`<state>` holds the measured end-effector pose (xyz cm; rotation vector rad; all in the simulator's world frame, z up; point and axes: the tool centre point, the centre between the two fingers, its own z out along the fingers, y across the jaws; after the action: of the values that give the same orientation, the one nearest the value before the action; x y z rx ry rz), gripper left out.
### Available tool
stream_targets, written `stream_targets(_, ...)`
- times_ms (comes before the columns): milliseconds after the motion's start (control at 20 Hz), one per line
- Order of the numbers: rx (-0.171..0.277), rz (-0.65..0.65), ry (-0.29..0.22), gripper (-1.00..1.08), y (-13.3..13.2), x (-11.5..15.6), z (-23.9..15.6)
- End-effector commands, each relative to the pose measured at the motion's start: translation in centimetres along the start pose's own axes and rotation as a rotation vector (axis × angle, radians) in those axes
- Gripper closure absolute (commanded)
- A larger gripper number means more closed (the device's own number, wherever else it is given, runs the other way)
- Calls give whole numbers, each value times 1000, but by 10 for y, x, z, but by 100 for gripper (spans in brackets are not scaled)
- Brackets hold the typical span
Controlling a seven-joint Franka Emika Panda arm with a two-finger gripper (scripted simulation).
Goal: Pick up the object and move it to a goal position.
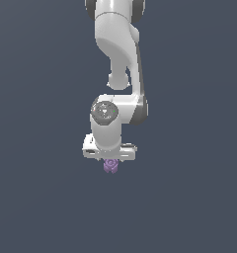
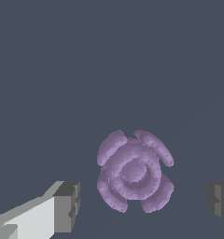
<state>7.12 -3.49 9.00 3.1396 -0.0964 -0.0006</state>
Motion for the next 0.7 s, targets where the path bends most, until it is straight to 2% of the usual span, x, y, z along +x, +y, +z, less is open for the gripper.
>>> stream_targets(0, 0, 0, -1, -92, 0, 0, 5)
stream_targets(400, 0, 1, 0, -92, 0, -1, 44)
stream_targets(650, 0, 1, 0, -92, 0, 1, 50)
